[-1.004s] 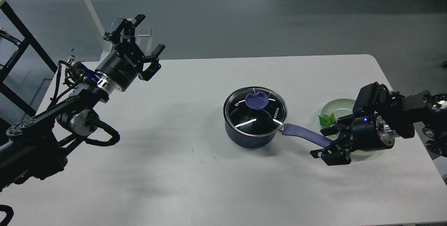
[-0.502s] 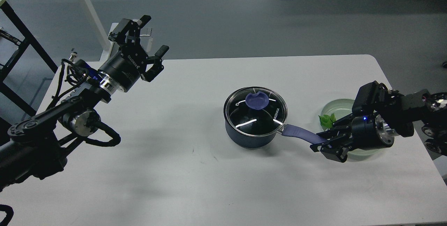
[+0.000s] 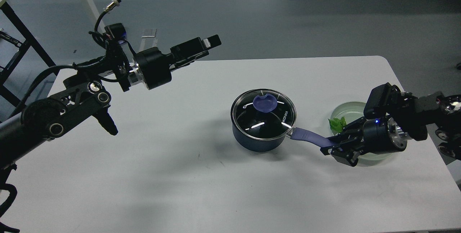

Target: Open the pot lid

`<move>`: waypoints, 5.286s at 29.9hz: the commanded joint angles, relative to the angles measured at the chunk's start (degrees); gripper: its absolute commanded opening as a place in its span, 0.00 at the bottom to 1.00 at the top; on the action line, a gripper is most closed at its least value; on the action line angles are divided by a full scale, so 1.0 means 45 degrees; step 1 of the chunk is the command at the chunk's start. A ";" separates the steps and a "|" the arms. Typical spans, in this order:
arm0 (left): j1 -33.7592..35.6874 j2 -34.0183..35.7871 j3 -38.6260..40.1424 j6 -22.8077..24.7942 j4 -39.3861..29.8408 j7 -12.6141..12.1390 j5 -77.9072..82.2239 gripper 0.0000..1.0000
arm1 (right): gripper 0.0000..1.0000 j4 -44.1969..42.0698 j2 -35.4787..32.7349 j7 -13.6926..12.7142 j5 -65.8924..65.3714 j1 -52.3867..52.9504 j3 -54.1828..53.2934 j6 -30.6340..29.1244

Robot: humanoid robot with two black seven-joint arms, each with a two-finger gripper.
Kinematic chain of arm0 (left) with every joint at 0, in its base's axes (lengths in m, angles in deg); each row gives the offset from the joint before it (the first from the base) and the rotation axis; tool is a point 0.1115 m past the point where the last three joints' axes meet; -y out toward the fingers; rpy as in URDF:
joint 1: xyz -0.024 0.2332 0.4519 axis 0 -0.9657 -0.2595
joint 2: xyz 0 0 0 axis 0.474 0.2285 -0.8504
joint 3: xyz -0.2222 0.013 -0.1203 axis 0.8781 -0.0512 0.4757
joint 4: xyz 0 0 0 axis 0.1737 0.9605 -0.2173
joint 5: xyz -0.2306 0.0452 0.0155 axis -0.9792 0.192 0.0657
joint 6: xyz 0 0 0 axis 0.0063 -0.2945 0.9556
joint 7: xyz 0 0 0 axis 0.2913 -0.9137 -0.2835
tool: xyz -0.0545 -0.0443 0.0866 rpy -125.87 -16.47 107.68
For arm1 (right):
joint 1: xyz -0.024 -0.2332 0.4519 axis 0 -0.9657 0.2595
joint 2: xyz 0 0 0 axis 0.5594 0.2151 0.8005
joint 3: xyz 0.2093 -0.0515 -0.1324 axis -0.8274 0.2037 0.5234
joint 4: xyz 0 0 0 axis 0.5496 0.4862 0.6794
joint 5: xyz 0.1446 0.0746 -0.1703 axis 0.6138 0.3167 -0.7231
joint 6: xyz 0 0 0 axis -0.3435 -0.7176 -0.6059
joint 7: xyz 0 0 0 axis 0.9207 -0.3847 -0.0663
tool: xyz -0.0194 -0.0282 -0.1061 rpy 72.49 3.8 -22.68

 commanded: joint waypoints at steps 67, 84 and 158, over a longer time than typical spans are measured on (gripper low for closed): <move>0.3905 -0.4673 -0.7042 -0.4345 0.4974 -0.0002 0.5635 0.32 | 0.33 0.0022 -0.0118 0.0004 0.0062 -0.0136 0.0018 0.0195; 0.2386 0.3082 -0.9853 -0.7467 0.1553 -0.0002 0.5772 0.34 | 0.34 0.0041 -0.0333 0.0004 0.0062 -0.0097 -0.0002 0.0273; 0.0977 0.2402 -0.2883 -0.1083 0.1748 -0.0002 -1.5687 0.99 | 0.99 -0.0152 -0.1758 0.0004 0.8157 0.1095 -0.1327 0.0876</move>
